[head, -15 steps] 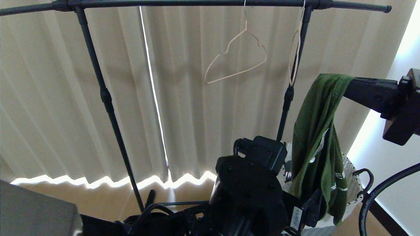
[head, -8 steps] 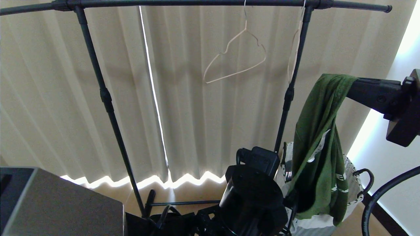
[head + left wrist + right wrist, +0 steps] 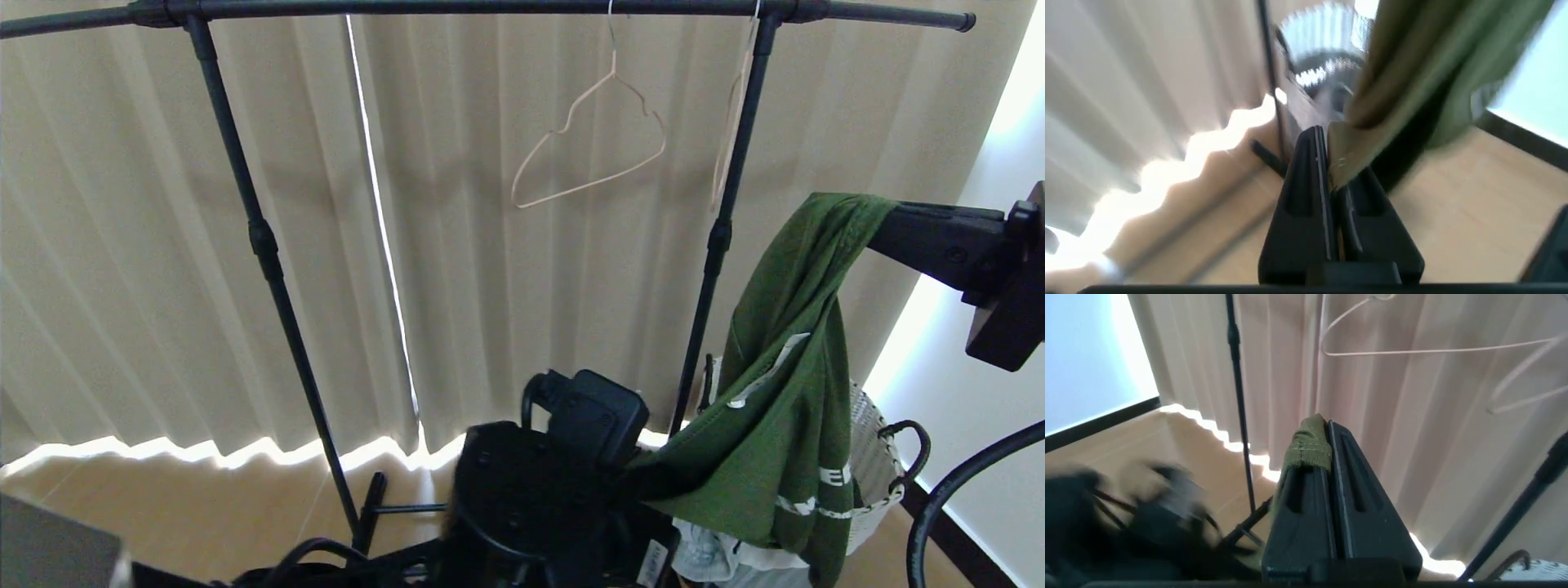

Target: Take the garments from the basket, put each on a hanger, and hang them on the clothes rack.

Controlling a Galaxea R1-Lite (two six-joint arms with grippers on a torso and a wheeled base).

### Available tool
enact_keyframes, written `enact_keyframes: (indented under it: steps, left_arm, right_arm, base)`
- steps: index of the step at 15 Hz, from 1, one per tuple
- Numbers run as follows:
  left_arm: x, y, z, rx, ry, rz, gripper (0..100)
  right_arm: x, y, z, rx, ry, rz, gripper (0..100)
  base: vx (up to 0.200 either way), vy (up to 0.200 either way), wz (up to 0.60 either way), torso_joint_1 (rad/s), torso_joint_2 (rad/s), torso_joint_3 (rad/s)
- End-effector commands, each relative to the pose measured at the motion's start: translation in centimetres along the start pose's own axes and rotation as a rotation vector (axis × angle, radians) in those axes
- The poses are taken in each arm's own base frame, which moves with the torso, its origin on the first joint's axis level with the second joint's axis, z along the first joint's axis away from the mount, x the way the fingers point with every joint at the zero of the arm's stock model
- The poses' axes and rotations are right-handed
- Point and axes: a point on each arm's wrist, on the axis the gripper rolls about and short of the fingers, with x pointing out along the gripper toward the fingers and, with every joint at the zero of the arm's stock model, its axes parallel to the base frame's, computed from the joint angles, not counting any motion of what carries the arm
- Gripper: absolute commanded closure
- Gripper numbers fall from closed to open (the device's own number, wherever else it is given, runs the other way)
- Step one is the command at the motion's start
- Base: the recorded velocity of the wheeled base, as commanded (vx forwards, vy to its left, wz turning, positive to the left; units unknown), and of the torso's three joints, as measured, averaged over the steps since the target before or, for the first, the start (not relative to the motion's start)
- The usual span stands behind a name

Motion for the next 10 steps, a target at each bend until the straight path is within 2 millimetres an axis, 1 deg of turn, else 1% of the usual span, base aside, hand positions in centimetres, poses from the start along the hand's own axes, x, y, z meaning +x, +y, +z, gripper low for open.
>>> enact_keyframes:
  steps: [1, 2, 3, 4, 5, 6, 7, 8, 10]
  left_arm:
    - [-4.6, 3.2, 3.8, 0.025, -0.142, 0.052, 100]
    - [-5.7, 4.7, 5.2, 0.042, -0.186, 0.098, 100]
    - [-6.7, 6.1, 6.1, 0.06, -0.208, 0.146, 100]
    - [-7.3, 7.4, 6.6, 0.076, -0.21, 0.193, 100]
    - [-7.7, 8.2, 6.8, 0.087, -0.208, 0.221, 100]
    - [-8.3, 9.9, 7.1, 0.119, -0.199, 0.287, 100]
    - [-8.6, 10.7, 7.4, 0.141, -0.203, 0.324, 100]
    - [-8.6, 11.1, 7.6, 0.155, -0.204, 0.342, 100]
    - [-8.4, 11.6, 8.7, 0.198, -0.229, 0.35, 100]
  right_arm:
    - [0.1, -0.3, 0.0, -0.003, 0.001, -0.018, 100]
    - [0.1, -0.3, 0.1, -0.008, -0.003, -0.019, 100]
    - [0.0, -0.4, 0.5, -0.008, -0.016, -0.023, 100]
    - [0.0, -0.7, 0.7, -0.01, -0.024, -0.038, 100]
    - [0.1, -0.8, 0.8, -0.01, -0.026, -0.047, 100]
    - [0.5, -1.0, 0.6, -0.011, -0.018, -0.055, 100]
    - [0.7, -1.1, 0.4, -0.015, -0.01, -0.06, 100]
    - [0.9, -1.2, 0.3, -0.018, -0.004, -0.065, 100]
    - [1.1, -1.3, 0.1, -0.021, 0.007, -0.07, 100]
  base:
    - [0.0, 0.0, 0.0, 0.0, 0.0, 0.0]
    - [0.0, 0.0, 0.0, 0.0, 0.0, 0.0]
    - [0.0, 0.0, 0.0, 0.0, 0.0, 0.0]
    - [0.0, 0.0, 0.0, 0.0, 0.0, 0.0]
    - [0.0, 0.0, 0.0, 0.0, 0.0, 0.0]
    - [0.0, 0.0, 0.0, 0.0, 0.0, 0.0]
    - [0.0, 0.0, 0.0, 0.0, 0.0, 0.0]
    - [0.0, 0.0, 0.0, 0.0, 0.0, 0.0]
    - [0.0, 0.0, 0.0, 0.0, 0.0, 0.0]
